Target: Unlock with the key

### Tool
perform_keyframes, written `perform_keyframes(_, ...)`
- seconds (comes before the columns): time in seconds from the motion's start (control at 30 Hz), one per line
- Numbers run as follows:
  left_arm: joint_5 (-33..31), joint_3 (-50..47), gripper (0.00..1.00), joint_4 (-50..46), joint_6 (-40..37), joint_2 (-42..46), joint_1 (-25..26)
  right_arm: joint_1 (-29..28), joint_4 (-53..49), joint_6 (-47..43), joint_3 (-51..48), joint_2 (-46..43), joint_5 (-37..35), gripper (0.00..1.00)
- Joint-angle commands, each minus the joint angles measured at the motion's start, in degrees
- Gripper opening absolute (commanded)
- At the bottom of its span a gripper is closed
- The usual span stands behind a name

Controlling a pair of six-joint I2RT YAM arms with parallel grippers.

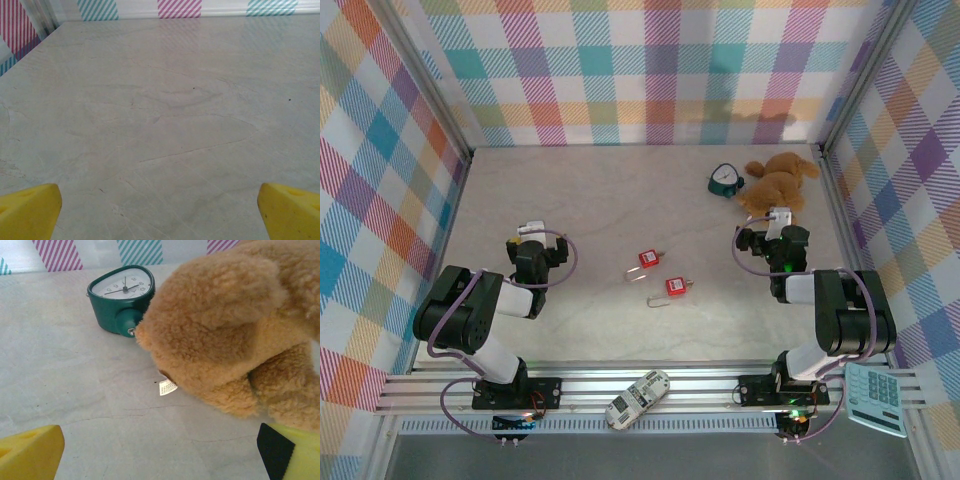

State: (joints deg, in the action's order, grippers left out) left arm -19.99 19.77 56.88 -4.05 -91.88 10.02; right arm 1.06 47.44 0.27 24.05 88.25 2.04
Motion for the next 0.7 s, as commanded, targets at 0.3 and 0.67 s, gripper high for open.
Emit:
perform_keyframes(0.3,0.3,0.3,1.0,0.2,0.7,0.9,-0.8,-0.2,-0.7,0.9,-0.2,-0.4,1.4,0.99)
perform_keyframes(0.67,-0.4,1.1,1.0,-1.2,1.4,0.9,-0.9,-0.2,-0.7,0.9,-0.2,-0.4,1.4,0.99)
